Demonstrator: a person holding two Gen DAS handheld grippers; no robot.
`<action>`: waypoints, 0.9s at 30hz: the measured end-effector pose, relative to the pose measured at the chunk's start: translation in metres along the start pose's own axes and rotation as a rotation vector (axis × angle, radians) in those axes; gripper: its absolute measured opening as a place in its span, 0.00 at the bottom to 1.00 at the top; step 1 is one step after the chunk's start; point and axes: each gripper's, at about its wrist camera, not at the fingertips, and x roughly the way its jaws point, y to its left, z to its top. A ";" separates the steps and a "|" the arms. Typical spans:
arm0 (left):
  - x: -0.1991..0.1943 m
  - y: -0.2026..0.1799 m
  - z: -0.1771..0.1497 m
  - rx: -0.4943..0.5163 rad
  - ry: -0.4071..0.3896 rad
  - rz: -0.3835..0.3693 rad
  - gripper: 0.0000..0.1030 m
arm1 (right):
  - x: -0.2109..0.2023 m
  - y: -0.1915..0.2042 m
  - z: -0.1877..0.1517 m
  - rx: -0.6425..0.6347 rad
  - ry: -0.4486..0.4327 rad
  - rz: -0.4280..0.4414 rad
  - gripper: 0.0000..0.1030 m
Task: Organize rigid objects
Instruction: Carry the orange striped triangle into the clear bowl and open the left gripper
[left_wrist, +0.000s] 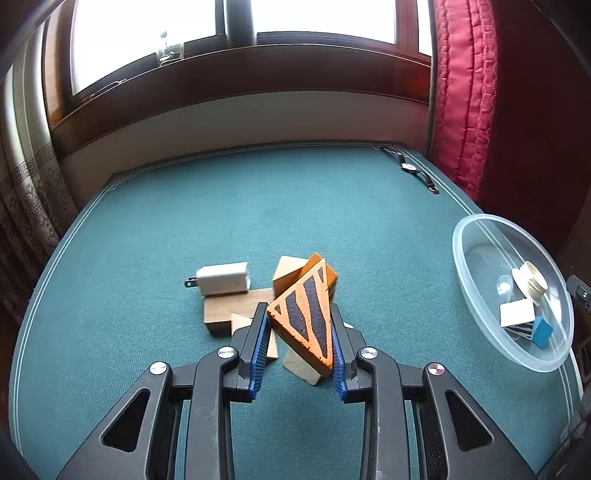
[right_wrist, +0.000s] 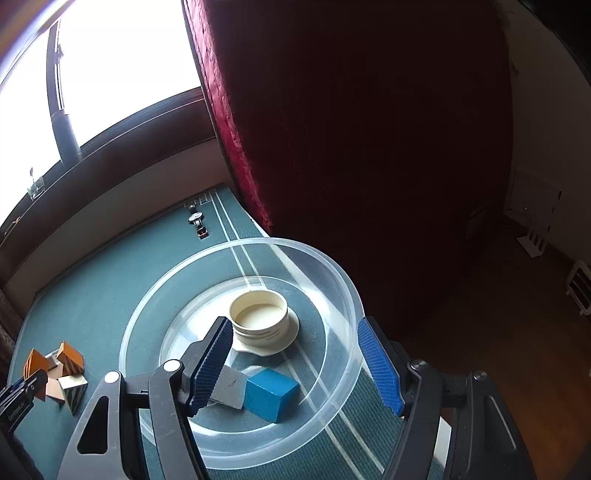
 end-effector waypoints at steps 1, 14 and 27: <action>-0.001 -0.006 0.001 0.011 -0.002 -0.005 0.29 | 0.001 -0.001 0.001 -0.001 0.001 0.002 0.71; -0.004 -0.086 0.013 0.132 -0.004 -0.113 0.29 | 0.004 -0.024 -0.006 0.030 0.028 0.038 0.71; 0.000 -0.138 0.024 0.170 -0.007 -0.256 0.63 | 0.002 -0.024 -0.006 0.038 0.036 0.062 0.71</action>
